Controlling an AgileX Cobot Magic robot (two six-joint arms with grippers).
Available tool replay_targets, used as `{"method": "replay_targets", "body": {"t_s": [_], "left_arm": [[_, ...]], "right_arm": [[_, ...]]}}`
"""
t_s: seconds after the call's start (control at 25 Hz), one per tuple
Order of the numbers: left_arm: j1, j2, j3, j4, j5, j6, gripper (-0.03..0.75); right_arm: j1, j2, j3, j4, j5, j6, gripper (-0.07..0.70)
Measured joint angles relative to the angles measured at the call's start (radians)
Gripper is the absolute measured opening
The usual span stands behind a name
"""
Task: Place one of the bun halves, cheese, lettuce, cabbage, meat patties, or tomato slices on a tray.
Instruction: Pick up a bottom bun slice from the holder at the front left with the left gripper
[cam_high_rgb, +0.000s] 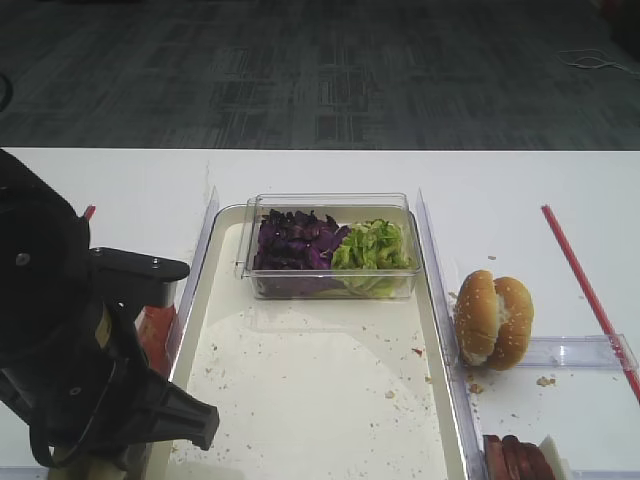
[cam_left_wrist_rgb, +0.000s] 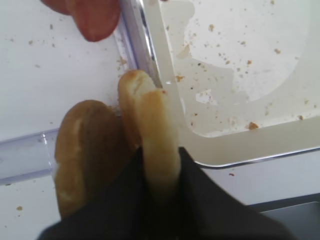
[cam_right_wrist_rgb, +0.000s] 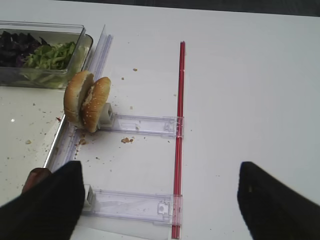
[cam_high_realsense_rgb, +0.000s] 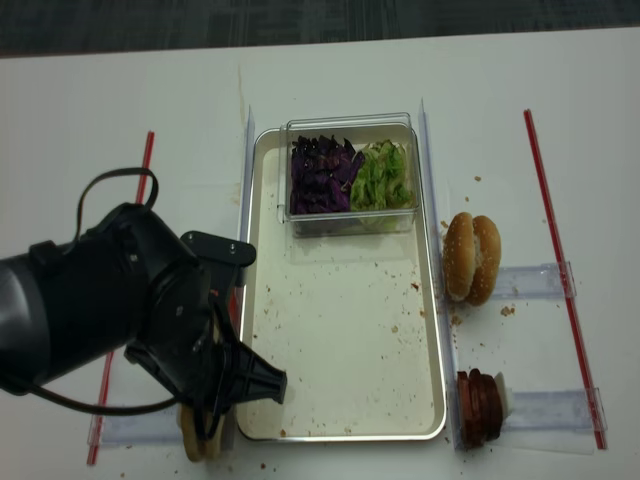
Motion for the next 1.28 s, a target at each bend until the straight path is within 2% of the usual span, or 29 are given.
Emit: {"method": "replay_targets", "body": {"t_s": [0.32, 0.92, 1.28], "left_arm": [[0.000, -0.011, 0.000, 0.000, 0.000, -0.001, 0.104], [0.000, -0.226, 0.000, 0.000, 0.005, -0.002, 0.094], [0.013, -0.230, -0.033, -0.002, 0.011, -0.002, 0.094]], "right_arm": [[0.000, 0.000, 0.000, 0.000, 0.000, 0.000, 0.649], [0.000, 0.000, 0.000, 0.000, 0.000, 0.000, 0.649], [0.000, 0.000, 0.000, 0.000, -0.002, 0.000, 0.649]]}}
